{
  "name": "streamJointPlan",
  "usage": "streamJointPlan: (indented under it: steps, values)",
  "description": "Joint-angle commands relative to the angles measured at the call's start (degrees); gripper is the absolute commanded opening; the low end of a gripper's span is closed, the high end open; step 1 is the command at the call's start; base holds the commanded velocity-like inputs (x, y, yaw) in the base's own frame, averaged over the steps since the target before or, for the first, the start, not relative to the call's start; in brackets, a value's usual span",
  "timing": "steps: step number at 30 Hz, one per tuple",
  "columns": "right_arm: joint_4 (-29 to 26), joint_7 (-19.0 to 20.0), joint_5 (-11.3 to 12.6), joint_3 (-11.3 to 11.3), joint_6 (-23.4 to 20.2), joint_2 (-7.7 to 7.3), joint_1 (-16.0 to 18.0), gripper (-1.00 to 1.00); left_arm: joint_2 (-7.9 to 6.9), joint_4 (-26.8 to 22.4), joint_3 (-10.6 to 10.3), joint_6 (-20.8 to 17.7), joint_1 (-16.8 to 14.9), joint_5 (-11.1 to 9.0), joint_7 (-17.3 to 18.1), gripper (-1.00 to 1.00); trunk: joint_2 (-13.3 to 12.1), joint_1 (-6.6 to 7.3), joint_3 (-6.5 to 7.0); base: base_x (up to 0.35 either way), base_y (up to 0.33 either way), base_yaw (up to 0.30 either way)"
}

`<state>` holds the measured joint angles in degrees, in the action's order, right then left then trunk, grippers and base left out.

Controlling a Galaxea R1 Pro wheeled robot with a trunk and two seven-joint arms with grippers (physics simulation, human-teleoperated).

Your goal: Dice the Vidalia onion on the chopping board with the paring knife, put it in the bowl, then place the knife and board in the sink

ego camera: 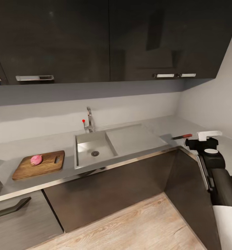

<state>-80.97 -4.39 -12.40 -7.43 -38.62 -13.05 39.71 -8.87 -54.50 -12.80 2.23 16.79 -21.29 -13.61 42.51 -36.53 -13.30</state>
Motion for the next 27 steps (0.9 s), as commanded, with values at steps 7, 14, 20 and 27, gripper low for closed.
streamJointPlan:
  steps: [7,14,20,27]
  values:
    - [-0.6,15.3,8.1,0.0,-6.7,-7.8,0.1,1.0,-0.01,0.0,-0.3,0.2,0.0,-0.6,-0.5,1.0,0.1,-0.02,-0.07,0.038,-0.263,0.0]
    - [-0.7,22.1,7.9,0.1,-7.6,-8.5,0.1,1.0,-0.01,0.0,-0.3,0.2,0.0,-0.6,-0.5,1.0,0.1,-0.02,-0.07,0.151,-0.253,0.0]
    - [-0.8,26.1,8.0,0.3,-7.6,-8.28,0.1,1.0,-0.01,-0.2,-0.3,0.2,0.0,-0.6,-0.5,1.0,0.1,-0.02,-0.07,0.225,-0.138,0.0]
    - [-0.8,30.8,7.9,0.2,-7.3,-8.14,0.1,1.0,-0.01,-0.6,-0.3,0.2,0.0,-0.6,-0.5,1.0,0.1,-0.02,-0.07,0.275,-0.013,0.0]
